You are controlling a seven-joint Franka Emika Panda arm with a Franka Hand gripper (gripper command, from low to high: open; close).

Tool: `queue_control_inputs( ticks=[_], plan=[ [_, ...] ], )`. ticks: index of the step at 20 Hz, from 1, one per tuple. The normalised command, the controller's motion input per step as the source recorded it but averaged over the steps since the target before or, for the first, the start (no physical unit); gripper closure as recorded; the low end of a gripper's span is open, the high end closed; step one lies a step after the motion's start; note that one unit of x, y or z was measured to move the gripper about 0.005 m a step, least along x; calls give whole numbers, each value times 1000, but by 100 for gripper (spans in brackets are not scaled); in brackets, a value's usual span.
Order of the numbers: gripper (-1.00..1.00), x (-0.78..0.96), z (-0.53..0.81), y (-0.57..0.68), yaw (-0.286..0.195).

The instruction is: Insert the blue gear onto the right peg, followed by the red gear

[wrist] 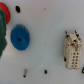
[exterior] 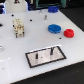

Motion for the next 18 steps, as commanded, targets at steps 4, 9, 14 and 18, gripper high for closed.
queue_control_inputs(
  ticks=[4,9,14,18],
  plan=[
    [-100,-489,-53,593,0],
    [-100,-436,-122,589,0],
    [-100,-343,-299,519,0],
    [-100,-266,-436,431,0]
  ],
)
